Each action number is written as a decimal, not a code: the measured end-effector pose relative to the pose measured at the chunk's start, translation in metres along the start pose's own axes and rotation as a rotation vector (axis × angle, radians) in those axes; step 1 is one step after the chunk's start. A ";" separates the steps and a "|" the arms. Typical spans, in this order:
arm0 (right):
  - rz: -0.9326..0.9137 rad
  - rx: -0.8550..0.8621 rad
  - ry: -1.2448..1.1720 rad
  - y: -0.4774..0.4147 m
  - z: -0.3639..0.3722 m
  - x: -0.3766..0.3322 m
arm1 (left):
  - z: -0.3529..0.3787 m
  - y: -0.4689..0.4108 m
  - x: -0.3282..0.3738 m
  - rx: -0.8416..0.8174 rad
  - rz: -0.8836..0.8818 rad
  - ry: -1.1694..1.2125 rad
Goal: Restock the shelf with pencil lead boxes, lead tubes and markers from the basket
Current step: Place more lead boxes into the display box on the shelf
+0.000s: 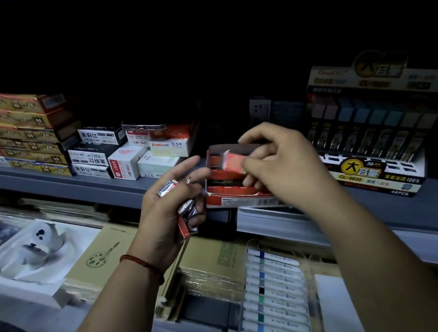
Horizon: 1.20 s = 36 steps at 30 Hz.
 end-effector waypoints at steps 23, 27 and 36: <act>0.096 -0.009 0.463 0.004 -0.042 0.038 | -0.002 0.002 -0.004 0.066 -0.009 0.012; 0.113 -0.105 0.479 0.003 -0.034 0.044 | -0.003 0.000 -0.005 0.065 -0.008 0.011; 0.149 -0.066 0.406 0.003 -0.032 0.046 | -0.002 0.001 -0.003 0.066 -0.012 0.000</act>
Point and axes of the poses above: each hand's wrist, its own y-axis away from the middle knuckle, its own z-axis out of the palm, x = y × z, the point moved 9 cm from there along -y, towards the middle knuckle, and after that the axes turned 8 degrees about x, right-handed, at the moved point
